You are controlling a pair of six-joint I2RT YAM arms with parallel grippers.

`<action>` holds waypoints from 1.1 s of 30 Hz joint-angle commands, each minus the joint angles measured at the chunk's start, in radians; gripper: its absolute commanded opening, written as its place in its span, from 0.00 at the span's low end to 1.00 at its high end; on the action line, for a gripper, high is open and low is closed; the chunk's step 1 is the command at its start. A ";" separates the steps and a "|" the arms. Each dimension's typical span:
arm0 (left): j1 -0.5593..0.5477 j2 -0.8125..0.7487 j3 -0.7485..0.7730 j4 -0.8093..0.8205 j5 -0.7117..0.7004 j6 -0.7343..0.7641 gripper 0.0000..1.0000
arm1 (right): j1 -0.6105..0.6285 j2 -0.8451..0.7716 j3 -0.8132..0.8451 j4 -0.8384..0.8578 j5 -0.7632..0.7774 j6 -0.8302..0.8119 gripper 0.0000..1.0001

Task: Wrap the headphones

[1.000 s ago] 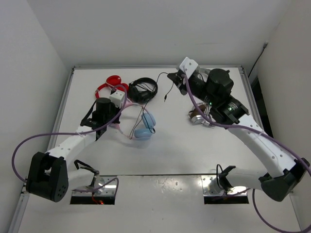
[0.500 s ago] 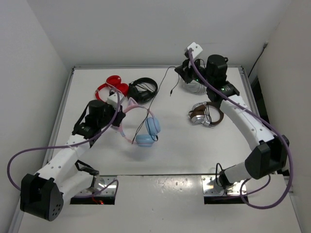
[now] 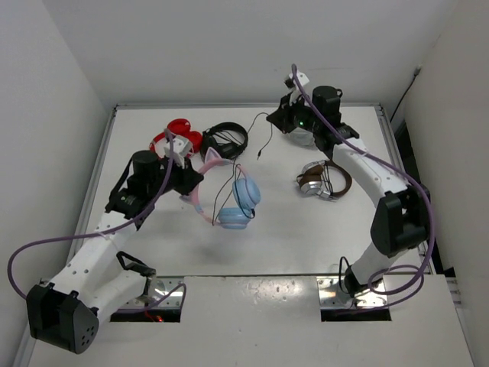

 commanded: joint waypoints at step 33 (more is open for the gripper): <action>0.248 0.188 0.162 0.057 -0.283 -0.875 0.00 | 0.222 0.057 -0.476 0.544 -0.224 1.130 0.00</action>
